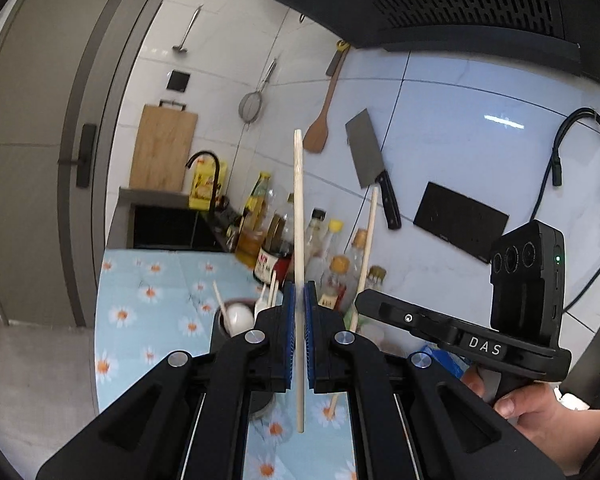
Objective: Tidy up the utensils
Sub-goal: 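Lift both chopsticks and carry them up over the black holder, then lower both chopsticks into the black holder and open both grippers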
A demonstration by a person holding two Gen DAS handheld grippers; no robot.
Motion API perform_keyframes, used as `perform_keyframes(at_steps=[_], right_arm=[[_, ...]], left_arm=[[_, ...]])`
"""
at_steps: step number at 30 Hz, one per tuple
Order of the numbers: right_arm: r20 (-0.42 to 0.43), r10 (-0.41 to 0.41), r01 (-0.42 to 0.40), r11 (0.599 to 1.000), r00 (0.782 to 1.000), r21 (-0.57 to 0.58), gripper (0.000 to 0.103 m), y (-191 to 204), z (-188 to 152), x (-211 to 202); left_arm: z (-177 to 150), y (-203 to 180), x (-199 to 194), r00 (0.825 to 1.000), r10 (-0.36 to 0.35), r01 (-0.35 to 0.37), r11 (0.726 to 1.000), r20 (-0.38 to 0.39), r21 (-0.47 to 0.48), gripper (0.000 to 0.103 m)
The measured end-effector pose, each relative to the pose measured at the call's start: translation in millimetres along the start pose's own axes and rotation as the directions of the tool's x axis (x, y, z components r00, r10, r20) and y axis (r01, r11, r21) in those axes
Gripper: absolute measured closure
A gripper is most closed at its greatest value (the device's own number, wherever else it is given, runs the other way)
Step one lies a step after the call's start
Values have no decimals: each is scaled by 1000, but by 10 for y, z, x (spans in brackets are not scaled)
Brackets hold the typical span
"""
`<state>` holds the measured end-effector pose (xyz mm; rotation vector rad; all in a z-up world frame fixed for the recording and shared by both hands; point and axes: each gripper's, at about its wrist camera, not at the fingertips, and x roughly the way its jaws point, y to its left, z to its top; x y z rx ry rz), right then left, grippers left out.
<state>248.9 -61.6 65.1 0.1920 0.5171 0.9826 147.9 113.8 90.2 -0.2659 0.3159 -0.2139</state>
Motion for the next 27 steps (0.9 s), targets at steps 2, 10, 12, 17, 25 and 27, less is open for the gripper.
perform_keyframes(at_steps=[2, 10, 12, 17, 25, 27], right_arm=[[20, -8, 8, 1000, 1000, 5, 97, -64, 72, 55], [93, -29, 30, 999, 995, -11, 97, -192, 389, 262], [102, -32, 33, 999, 994, -8, 97, -215, 423, 298], [125, -41, 40, 999, 991, 7, 97, -311, 521, 427], [122, -70, 69, 997, 990, 18, 97, -426, 526, 585], [114, -80, 79, 997, 990, 14, 97, -444, 498, 630]], left_arm=[[49, 23, 88, 1000, -4, 4, 1000, 8, 15, 99], [225, 132, 413, 997, -28, 24, 999, 68, 49, 99], [252, 167, 474, 996, -37, 32, 998, 87, 50, 99], [289, 211, 586, 992, -31, 20, 996, 125, 88, 99], [282, 284, 756, 992, -23, 9, 994, 127, 110, 99], [256, 304, 791, 992, -26, 13, 994, 121, 106, 99]])
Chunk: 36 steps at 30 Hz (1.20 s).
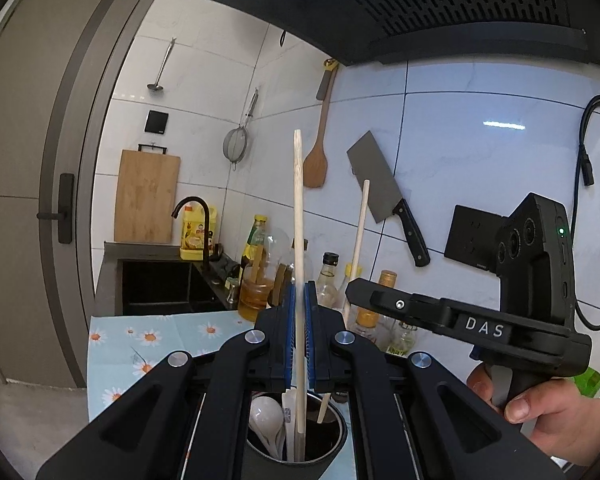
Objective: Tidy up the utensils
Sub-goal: 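Lower both chopsticks into the black holder and open both grippers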
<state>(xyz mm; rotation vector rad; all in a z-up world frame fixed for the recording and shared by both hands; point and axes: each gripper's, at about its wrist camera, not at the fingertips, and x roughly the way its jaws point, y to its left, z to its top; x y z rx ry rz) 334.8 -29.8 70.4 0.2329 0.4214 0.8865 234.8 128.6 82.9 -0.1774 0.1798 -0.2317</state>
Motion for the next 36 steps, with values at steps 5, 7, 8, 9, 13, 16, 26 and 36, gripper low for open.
perform_keyframes(at_steps=[5, 7, 8, 9, 13, 16, 26, 36], right_arm=[[-30, -29, 29, 1000, 999, -8, 97, -65, -145, 100], [-37, -36, 35, 999, 999, -4, 97, -89, -180, 128], [-42, -38, 38, 999, 998, -2, 97, -102, -202, 144], [-46, -40, 40, 999, 998, -1, 97, -115, -215, 157], [-58, -53, 53, 999, 997, -11, 97, -131, -257, 206], [-70, -62, 61, 998, 996, -12, 97, -144, -285, 250], [-76, -76, 74, 997, 994, -26, 80, -121, -303, 203], [-38, -113, 108, 989, 993, -106, 57, 48, -318, -29]], left_arm=[[-101, 46, 127, 1000, 0, 0, 1000, -31, -17, 99], [-132, 53, 166, 999, -3, 2, 1000, -44, -22, 99], [-147, 50, 180, 999, -9, 8, 1000, -48, -22, 99], [-157, 44, 185, 999, -9, 8, 1000, -50, -19, 99], [-208, 60, 226, 998, -3, 1, 1000, -64, -22, 99], [-235, 92, 264, 997, 5, -7, 1000, -75, -30, 99], [-301, 141, 273, 994, 32, -37, 998, -109, -50, 73], [-265, 84, 21, 994, 46, -50, 998, -95, -38, 70]])
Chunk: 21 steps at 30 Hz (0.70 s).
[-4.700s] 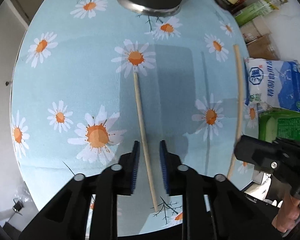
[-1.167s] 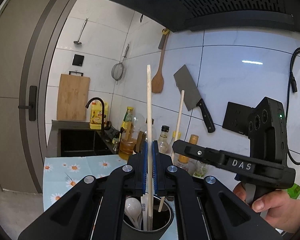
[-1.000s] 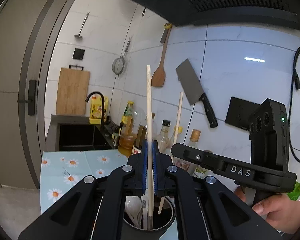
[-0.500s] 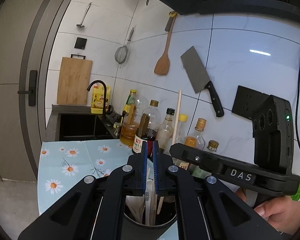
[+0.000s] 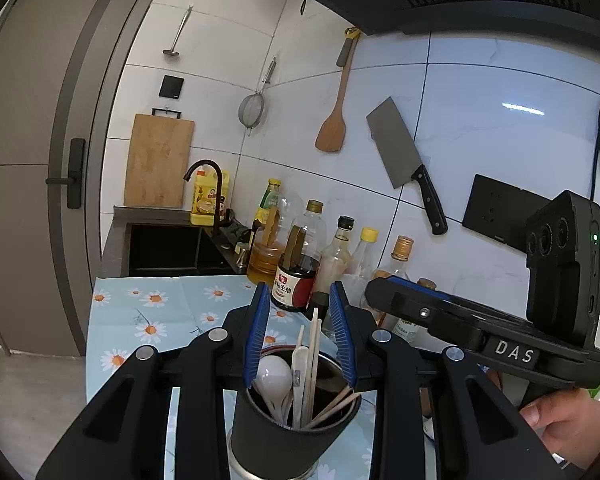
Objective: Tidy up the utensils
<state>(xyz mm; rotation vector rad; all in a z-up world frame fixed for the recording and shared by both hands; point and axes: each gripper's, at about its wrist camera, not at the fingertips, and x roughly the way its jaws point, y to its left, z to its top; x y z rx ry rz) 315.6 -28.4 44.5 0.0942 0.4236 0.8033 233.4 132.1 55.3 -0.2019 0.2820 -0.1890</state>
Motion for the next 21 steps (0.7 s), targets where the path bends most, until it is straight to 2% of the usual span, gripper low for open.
perform_keyframes(at_steps=[1, 3, 5, 6, 8, 10, 12, 21], right_arm=[[6, -2, 2, 1000, 1000, -6, 51, 12, 0, -39], [19, -13, 13, 1000, 1000, -19, 43, 34, 1, -135], [36, -18, 19, 1000, 999, -21, 29, 43, -3, -249], [43, -15, 16, 1000, 999, -18, 25, 43, -5, -302], [56, -16, 17, 1000, 998, -11, 10, 49, -19, -420], [67, -10, 11, 1000, 998, -12, 5, 58, -44, -536], [71, -12, 13, 1000, 997, -22, 5, 86, -74, -642], [91, -16, 24, 997, 996, -79, 5, 212, -263, -1080]], left_arm=[[-1, -7, -41, 1000, 8, -8, 1000, 3, 3, 58], [-2, -19, -140, 1000, 26, -26, 1000, 17, 5, 45], [-13, -43, -244, 999, 35, -35, 999, 18, 20, 44], [-14, -52, -290, 999, 37, -37, 999, 18, 23, 41], [-28, -78, -392, 999, 44, -45, 999, 27, 30, 32], [-46, -112, -507, 998, 49, -50, 998, 34, 35, 16], [-68, -145, -618, 999, 39, -40, 999, 39, 34, 7], [-295, -363, -1009, 999, 50, -51, 996, 11, 75, 7]])
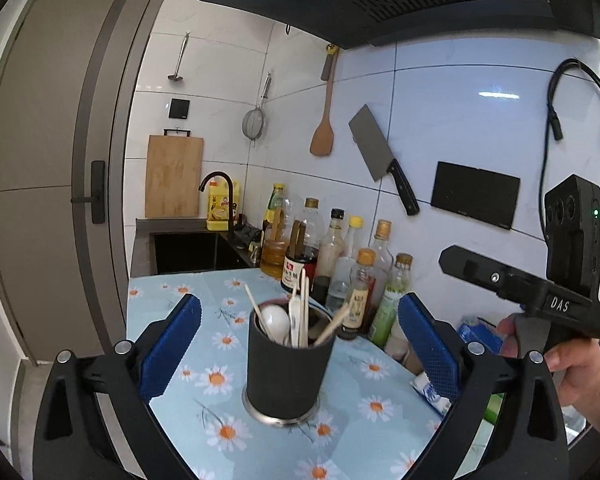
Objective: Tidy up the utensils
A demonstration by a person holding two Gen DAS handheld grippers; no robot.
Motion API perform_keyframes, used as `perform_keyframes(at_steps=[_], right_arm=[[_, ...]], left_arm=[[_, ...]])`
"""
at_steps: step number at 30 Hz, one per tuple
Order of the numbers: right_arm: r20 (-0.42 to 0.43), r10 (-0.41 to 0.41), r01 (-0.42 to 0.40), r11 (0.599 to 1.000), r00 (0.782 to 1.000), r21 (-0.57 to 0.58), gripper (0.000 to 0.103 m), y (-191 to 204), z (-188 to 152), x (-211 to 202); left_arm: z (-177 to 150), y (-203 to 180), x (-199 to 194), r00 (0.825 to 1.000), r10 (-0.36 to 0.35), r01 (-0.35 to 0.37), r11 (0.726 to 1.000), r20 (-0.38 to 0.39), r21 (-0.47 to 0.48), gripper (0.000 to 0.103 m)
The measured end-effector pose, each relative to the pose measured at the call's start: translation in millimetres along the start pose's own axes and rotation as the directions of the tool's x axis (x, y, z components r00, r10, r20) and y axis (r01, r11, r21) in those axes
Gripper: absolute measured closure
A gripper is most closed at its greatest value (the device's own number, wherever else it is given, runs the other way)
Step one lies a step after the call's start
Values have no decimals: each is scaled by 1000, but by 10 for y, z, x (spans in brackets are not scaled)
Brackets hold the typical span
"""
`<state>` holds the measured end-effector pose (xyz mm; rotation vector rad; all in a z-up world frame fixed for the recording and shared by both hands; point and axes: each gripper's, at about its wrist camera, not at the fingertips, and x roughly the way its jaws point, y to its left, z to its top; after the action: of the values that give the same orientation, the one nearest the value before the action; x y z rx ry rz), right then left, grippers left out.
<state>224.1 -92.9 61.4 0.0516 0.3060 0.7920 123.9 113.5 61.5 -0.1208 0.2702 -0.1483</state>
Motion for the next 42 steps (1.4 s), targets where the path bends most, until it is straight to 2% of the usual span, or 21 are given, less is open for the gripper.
perform_keyframes(at_steps=[12, 16, 26, 31, 42], right_arm=[[-63, 35, -37, 999, 997, -29, 5, 85, -276, -344], [-82, 50, -53, 998, 995, -38, 5, 63, -368, -421], [-197, 37, -42, 999, 980, -21, 5, -116, -729, -547], [-213, 47, -49, 999, 976, -2, 5, -199, -897, -659], [-233, 58, -57, 998, 971, 10, 5, -293, -1148, -866]], left_arm=[[-289, -294, -302, 998, 14, -15, 1000, -63, -16, 7], [-410, -423, -357, 995, 38, -38, 999, -90, -2, 7], [-782, -571, -419, 978, 130, -142, 988, -164, -65, 7], [-945, -656, -456, 968, 160, -177, 981, -193, -76, 7], [-1225, -908, -476, 958, 153, -176, 981, -244, -75, 7]])
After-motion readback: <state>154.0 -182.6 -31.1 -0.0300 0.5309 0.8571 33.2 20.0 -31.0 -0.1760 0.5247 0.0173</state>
